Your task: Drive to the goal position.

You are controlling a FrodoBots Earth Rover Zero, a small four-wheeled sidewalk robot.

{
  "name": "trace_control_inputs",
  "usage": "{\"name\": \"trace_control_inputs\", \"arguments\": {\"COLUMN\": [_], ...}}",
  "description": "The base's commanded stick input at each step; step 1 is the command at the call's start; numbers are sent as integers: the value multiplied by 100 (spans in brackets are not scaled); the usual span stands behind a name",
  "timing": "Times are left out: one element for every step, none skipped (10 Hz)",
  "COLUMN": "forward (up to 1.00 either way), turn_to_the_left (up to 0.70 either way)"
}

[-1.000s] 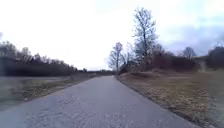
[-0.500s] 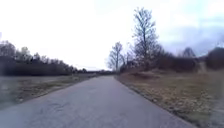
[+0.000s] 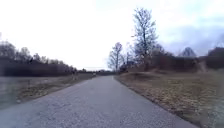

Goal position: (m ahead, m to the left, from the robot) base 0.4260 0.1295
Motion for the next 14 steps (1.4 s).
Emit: {"name": "trace_control_inputs", "arguments": {"forward": [37, 37, 37, 38, 38, 38, 38, 38, 38, 38, 38, 38, 38, 38], "turn_to_the_left": [0, 0, 0, 0, 0, 0, 0, 0, 0, 0, 0, 0, 0, 0]}}
